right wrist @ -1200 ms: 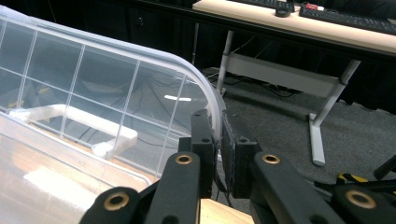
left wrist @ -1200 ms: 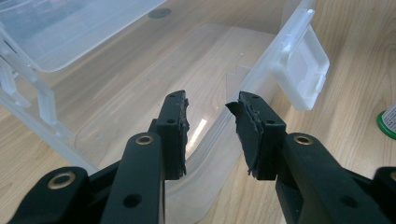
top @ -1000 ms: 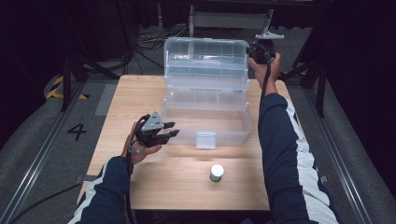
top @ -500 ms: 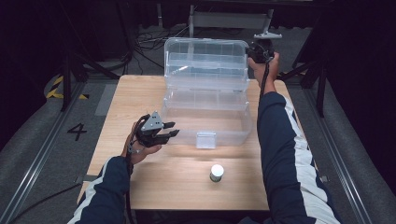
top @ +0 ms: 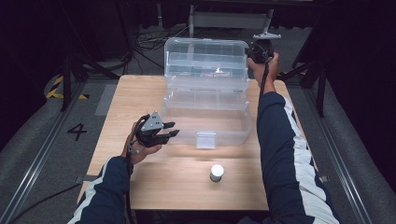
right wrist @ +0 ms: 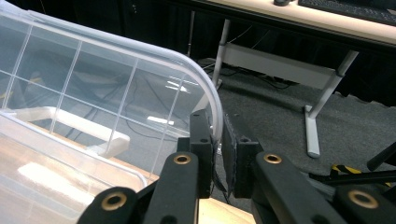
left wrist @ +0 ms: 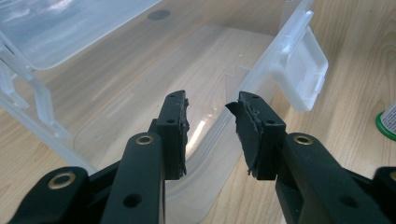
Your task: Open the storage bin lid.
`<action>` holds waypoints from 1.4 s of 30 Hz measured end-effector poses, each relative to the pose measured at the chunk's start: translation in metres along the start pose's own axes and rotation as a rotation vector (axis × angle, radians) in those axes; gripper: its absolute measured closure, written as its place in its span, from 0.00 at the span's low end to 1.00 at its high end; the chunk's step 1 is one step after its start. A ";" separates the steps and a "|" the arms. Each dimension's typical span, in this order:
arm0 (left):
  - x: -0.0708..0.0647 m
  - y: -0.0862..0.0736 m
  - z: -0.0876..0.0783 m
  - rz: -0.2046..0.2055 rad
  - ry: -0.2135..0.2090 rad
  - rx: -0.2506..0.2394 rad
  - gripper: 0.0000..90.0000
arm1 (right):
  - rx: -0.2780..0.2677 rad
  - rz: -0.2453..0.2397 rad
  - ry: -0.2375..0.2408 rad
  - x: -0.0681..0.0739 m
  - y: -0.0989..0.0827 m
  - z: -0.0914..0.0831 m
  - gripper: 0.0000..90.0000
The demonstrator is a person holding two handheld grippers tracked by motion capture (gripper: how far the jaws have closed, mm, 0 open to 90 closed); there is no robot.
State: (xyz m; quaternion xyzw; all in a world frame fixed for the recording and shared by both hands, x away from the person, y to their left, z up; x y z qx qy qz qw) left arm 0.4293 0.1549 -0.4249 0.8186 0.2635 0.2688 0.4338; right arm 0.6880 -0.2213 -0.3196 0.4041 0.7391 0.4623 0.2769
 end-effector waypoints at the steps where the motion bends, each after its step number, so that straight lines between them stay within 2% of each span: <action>1: 0.000 0.000 0.000 0.000 0.000 0.000 0.71 | 0.003 -0.002 -0.001 0.000 0.000 0.001 0.92; 16: 0.001 0.000 0.000 0.002 -0.003 0.000 0.71 | 0.069 0.007 -0.015 -0.003 0.000 0.011 0.91; 18: 0.001 0.000 0.000 0.003 -0.003 -0.001 0.71 | 0.083 0.021 -0.013 -0.004 -0.003 0.013 0.89; 20: 0.001 0.000 0.000 0.003 -0.004 -0.001 0.71 | 0.106 0.015 -0.016 -0.005 -0.005 0.015 0.91; 22: 0.001 0.000 0.000 0.002 -0.004 -0.002 0.71 | 0.091 0.030 0.017 -0.006 -0.007 0.014 0.93; 23: 0.001 -0.001 0.000 0.000 -0.016 0.001 0.71 | 0.090 0.032 0.016 -0.006 -0.007 0.014 0.94; 24: 0.000 0.000 0.000 0.006 0.010 -0.005 0.72 | 0.094 0.017 0.004 -0.005 -0.007 0.014 0.95; 26: 0.000 0.000 0.000 0.007 0.002 0.000 0.72 | 0.099 0.005 0.024 -0.003 -0.007 0.014 0.95; 27: 0.000 0.000 0.000 0.006 0.005 -0.003 0.72 | 0.104 -0.005 0.013 -0.002 -0.007 0.015 0.96; 36: 0.000 0.000 0.000 0.005 0.001 -0.003 0.72 | 0.105 -0.014 0.021 -0.001 -0.007 0.009 0.94; 42: 0.000 0.000 0.000 0.004 0.001 -0.004 0.73 | 0.095 -0.035 0.013 0.000 -0.007 -0.007 0.93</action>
Point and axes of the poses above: each handheld gripper's, and its own axes: z roughly forward along the jaws, y roughly out of its top, x roughly to its left, the point moved 2 cm from there along z, roughly forward along the jaws, and after that the axes turned 12 degrees about y, right-handed, at the moved point
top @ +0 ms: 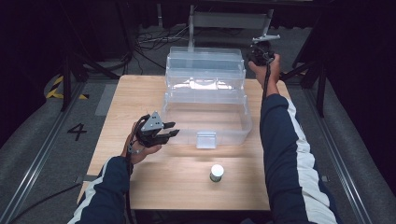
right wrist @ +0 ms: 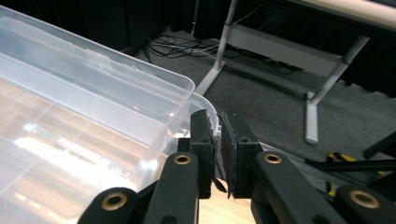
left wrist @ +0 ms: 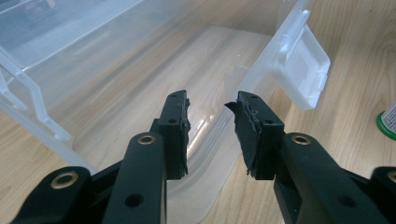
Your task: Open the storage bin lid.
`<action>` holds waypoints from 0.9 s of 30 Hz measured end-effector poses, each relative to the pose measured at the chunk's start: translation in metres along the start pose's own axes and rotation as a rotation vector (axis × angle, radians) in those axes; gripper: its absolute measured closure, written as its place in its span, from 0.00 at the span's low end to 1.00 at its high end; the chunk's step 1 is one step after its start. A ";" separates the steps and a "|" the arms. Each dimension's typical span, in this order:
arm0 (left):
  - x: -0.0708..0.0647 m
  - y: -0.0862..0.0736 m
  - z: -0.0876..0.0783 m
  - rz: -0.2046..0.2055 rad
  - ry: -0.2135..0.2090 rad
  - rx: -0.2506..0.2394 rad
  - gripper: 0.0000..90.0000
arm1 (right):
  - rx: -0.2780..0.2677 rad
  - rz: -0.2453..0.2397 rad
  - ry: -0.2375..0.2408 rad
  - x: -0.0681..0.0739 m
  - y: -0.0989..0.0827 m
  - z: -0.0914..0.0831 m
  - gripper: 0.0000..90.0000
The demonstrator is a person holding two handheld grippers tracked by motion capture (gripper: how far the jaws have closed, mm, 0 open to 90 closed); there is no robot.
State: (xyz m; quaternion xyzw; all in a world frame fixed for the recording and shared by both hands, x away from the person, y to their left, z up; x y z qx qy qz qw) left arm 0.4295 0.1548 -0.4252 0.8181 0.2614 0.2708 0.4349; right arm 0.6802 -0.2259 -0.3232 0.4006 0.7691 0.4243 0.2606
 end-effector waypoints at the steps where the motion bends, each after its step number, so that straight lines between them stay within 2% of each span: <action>1: 0.000 0.000 0.000 0.000 0.000 0.000 0.73 | 0.001 -0.007 -0.003 0.001 -0.001 -0.002 0.93; 8: -0.001 0.000 0.000 -0.003 0.000 0.000 0.72 | -0.007 -0.022 0.012 0.004 -0.009 -0.021 0.92; 9: -0.001 0.000 0.000 -0.002 0.001 -0.001 0.72 | -0.021 -0.026 0.017 0.005 -0.010 -0.028 0.91; 11: -0.001 0.000 0.000 -0.002 0.002 -0.001 0.72 | -0.026 -0.027 0.024 0.006 -0.011 -0.032 0.91; 16: 0.000 0.000 0.000 0.004 -0.001 -0.001 0.72 | -0.027 -0.074 0.042 0.018 -0.017 -0.051 0.90; 20: 0.000 0.000 0.000 0.005 -0.001 0.000 0.73 | -0.018 -0.097 0.058 0.024 -0.025 -0.062 0.89; 25: 0.000 0.000 0.000 0.006 -0.001 0.000 0.73 | -0.032 -0.101 0.095 0.031 -0.040 -0.079 0.88; 27: 0.000 0.000 0.000 0.008 -0.003 -0.001 0.73 | -0.031 -0.117 0.102 0.034 -0.046 -0.086 0.88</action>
Point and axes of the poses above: each handheld gripper's, and its own axes: z roughly forward along the jaws, y roughly out of its top, x roughly to its left, the point moved 2 cm from there along z, roughly forward along the jaws, and after that the axes turned 12 degrees about y, right-handed, at the moved point
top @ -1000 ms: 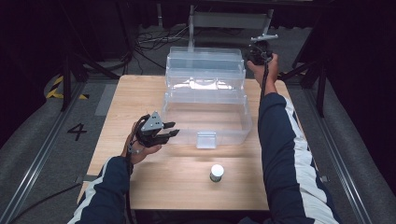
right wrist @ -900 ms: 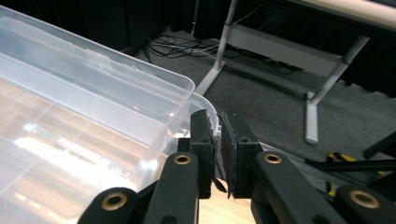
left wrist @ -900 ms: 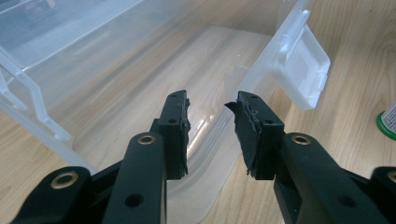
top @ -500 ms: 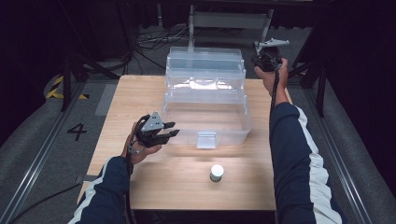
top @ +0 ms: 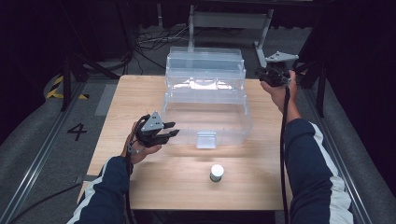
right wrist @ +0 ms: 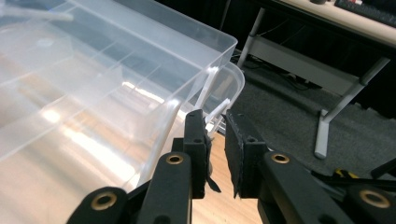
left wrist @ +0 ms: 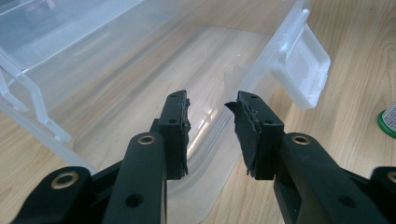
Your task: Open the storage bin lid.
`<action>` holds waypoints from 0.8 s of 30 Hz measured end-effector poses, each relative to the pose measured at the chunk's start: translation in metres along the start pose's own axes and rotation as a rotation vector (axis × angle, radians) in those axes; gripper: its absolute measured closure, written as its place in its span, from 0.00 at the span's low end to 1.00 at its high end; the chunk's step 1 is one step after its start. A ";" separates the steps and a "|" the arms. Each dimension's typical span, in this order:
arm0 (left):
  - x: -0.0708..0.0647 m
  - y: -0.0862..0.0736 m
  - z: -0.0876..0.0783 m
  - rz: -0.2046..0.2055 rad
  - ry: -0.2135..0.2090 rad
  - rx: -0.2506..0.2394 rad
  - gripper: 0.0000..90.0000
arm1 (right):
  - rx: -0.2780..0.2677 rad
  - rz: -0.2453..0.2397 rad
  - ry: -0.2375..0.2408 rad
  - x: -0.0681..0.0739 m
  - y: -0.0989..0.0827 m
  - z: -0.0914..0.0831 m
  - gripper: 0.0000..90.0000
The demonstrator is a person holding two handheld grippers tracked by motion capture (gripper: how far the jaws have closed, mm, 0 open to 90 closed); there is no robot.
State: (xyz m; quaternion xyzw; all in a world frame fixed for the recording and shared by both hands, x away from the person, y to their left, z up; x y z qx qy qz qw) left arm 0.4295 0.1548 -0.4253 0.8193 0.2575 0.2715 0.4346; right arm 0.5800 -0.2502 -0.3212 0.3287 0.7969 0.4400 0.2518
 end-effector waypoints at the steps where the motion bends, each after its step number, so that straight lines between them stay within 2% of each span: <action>1: 0.000 0.000 0.000 0.000 -0.001 -0.001 0.73 | -0.005 -0.002 0.005 0.001 -0.001 -0.003 0.88; 15: 0.000 0.000 0.000 -0.003 0.001 0.002 0.73 | 0.011 -0.061 0.099 0.037 -0.041 -0.045 0.86; 24: 0.000 0.000 0.000 -0.002 0.003 0.005 0.73 | 0.006 -0.056 0.142 0.054 -0.067 -0.069 0.84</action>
Point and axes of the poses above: each handheld gripper's, and its own axes: z roughly forward along the jaws, y roughly out of its top, x roughly to its left, the point moved 2 cm from there along z, roughly forward along the jaws, and after that the axes turned 12 degrees about y, right-handed, at the moved point
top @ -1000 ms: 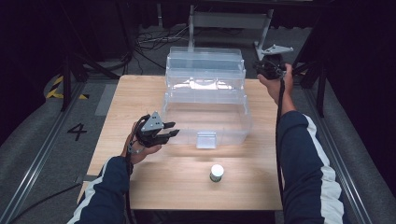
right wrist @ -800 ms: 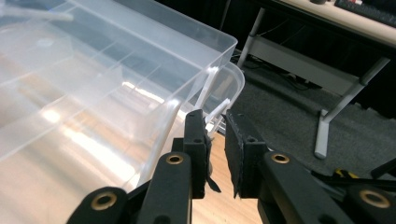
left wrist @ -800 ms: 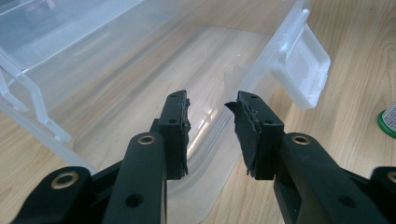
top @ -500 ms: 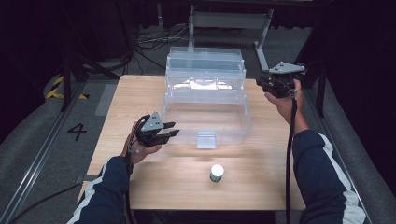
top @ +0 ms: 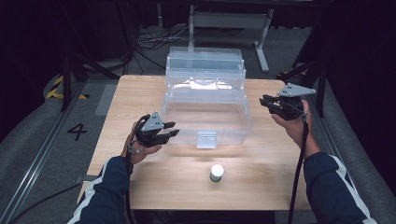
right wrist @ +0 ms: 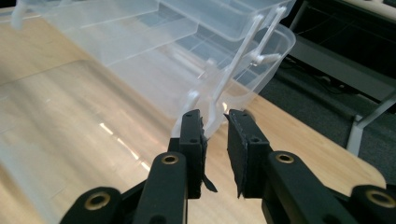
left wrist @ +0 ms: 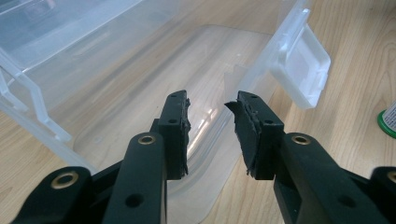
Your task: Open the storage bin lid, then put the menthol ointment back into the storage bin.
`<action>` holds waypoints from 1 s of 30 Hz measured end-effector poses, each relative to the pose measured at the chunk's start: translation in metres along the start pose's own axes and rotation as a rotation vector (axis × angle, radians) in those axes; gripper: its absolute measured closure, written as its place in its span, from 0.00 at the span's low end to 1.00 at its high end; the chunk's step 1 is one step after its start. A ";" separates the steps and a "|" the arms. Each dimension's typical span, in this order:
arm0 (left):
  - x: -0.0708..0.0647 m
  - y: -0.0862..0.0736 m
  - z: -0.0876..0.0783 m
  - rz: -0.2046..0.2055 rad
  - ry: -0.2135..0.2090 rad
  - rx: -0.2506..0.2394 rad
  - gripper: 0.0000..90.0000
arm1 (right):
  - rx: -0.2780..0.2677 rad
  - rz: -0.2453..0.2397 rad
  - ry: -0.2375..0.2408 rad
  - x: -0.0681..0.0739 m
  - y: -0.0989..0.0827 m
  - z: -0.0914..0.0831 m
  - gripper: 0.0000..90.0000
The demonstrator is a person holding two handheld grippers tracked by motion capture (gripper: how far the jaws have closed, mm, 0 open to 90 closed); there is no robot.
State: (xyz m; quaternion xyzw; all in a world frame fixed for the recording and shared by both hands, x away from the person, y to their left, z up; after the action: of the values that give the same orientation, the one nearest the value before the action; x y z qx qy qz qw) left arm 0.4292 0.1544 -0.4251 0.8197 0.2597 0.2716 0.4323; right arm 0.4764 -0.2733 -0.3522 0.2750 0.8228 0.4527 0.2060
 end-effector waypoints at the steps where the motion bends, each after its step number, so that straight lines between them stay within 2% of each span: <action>1: 0.000 0.000 0.000 0.000 0.001 0.000 0.73 | 0.004 0.000 0.007 0.003 -0.003 -0.002 0.84; 6: 0.000 0.000 0.000 0.003 0.006 -0.001 0.72 | 0.028 0.000 0.040 0.019 -0.024 -0.007 0.80; 9: -0.001 0.000 0.000 0.005 0.011 -0.001 0.72 | 0.022 0.018 0.066 0.029 -0.035 -0.011 0.77; 11: -0.002 0.000 0.000 0.005 0.016 -0.001 0.72 | 0.026 0.011 0.076 0.035 -0.040 -0.013 0.76; 16: -0.002 0.001 0.000 0.008 0.017 0.001 0.72 | 0.041 0.009 0.136 0.056 -0.054 -0.017 0.72; 22: -0.004 0.001 0.000 0.018 0.035 0.008 0.71 | 0.073 -0.015 0.188 0.074 -0.064 -0.015 0.70; 24: -0.003 0.002 0.000 0.018 0.034 0.010 0.71 | 0.078 -0.010 0.219 0.080 -0.066 -0.015 0.69; 27: -0.003 0.002 0.000 0.021 0.031 0.014 0.71 | 0.111 -0.027 0.250 0.089 -0.070 -0.014 0.67; 30: -0.005 0.003 -0.002 0.032 0.047 0.019 0.72 | 0.133 -0.035 0.280 0.097 -0.072 -0.012 0.65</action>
State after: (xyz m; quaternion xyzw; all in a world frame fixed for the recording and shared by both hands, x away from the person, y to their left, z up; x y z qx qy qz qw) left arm 0.4248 0.1505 -0.4226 0.8212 0.2592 0.2953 0.4138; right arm 0.3760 -0.2509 -0.4167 0.2076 0.8763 0.4276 0.0784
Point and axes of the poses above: each handheld gripper's, and its own axes: z roughly forward along the jaws, y roughly out of its top, x roughly to its left, the point moved 2 cm from there along z, roughly forward along the jaws, and after that the axes turned 12 degrees about y, right-handed, at the moved point
